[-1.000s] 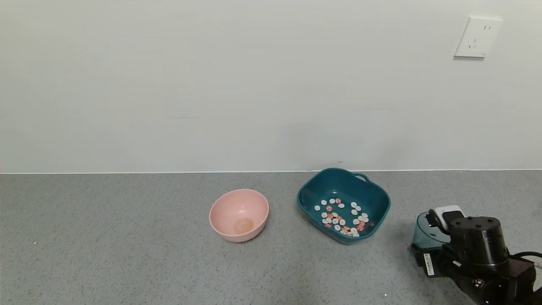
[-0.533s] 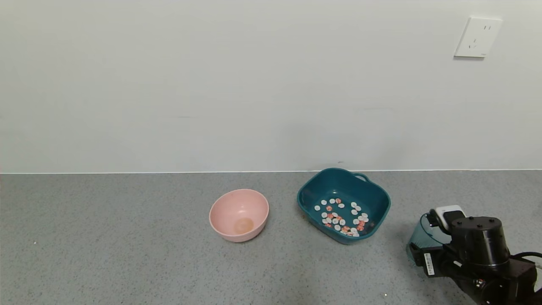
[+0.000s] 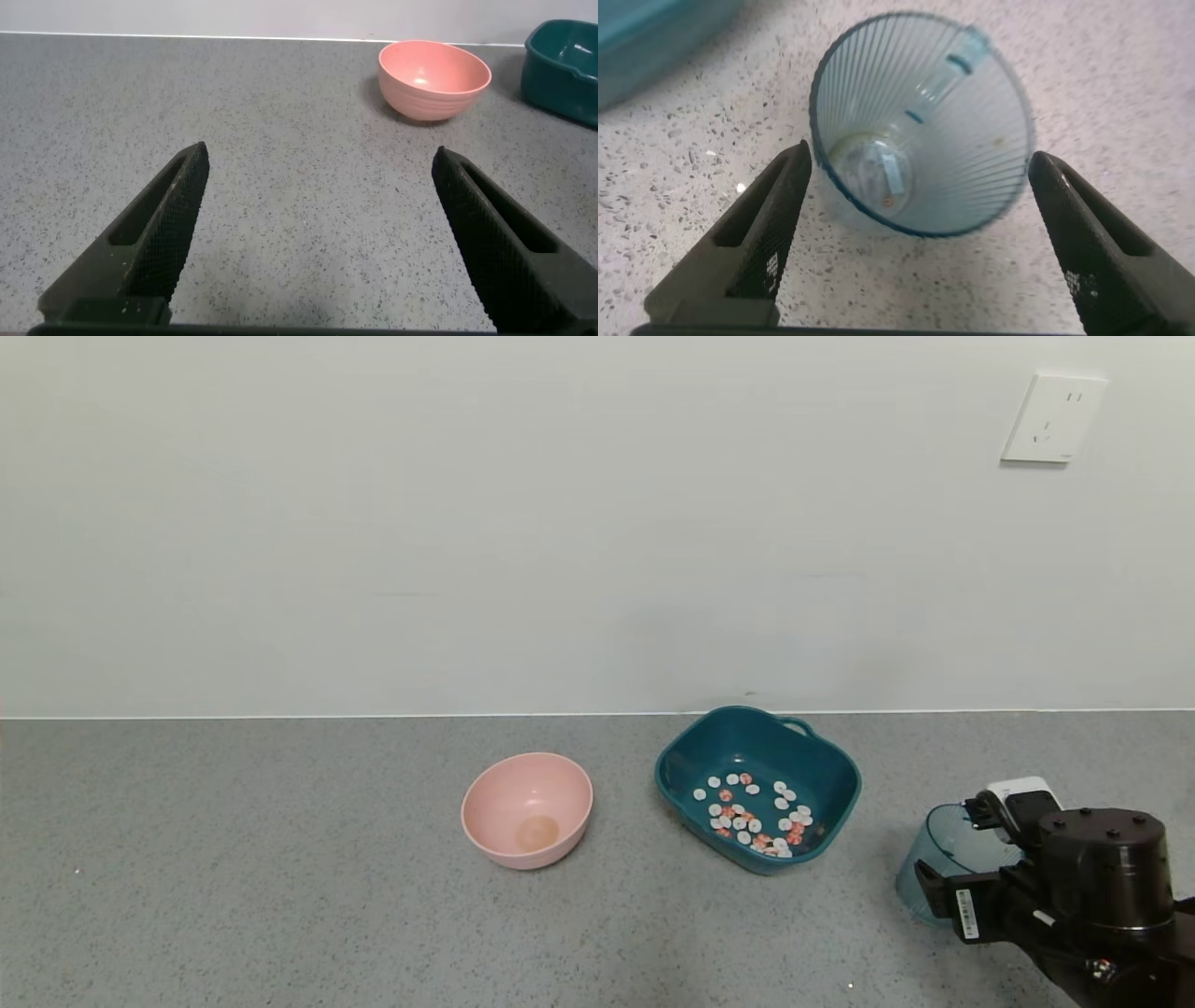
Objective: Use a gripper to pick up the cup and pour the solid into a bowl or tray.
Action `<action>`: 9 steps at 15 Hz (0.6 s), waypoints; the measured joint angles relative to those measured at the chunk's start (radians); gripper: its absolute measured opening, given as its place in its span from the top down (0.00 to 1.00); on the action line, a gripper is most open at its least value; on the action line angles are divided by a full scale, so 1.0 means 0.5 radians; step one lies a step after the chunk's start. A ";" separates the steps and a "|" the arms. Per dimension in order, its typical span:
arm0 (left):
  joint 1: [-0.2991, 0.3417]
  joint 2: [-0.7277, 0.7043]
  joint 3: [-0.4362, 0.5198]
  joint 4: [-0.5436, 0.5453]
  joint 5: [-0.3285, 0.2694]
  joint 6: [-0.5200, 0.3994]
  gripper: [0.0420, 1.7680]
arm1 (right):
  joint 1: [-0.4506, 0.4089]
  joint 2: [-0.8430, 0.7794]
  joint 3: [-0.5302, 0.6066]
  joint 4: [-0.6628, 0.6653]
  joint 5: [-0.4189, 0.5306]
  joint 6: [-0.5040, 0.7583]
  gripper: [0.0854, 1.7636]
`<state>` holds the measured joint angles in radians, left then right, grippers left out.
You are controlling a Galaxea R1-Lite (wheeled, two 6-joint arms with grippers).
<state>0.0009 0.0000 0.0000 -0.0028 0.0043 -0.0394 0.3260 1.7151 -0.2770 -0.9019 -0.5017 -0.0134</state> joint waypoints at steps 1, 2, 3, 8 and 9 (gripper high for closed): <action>0.000 0.000 0.000 0.000 0.000 0.001 0.03 | 0.000 -0.054 0.023 0.011 0.000 -0.018 0.05; 0.000 0.000 0.000 0.000 -0.001 0.000 0.03 | 0.000 -0.110 0.047 0.031 0.000 -0.026 0.04; 0.000 0.000 0.000 0.000 0.000 0.001 0.03 | 0.000 -0.170 0.076 0.070 -0.001 -0.028 0.04; -0.001 0.000 0.000 0.000 -0.001 0.000 0.03 | -0.004 -0.412 0.204 0.111 0.000 -0.027 0.04; -0.001 0.000 0.000 0.000 0.000 0.000 0.03 | -0.002 -0.464 0.234 0.114 -0.001 -0.028 0.04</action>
<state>0.0004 0.0000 0.0000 -0.0028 0.0043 -0.0394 0.3251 1.4832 -0.1600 -0.8451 -0.5021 -0.0272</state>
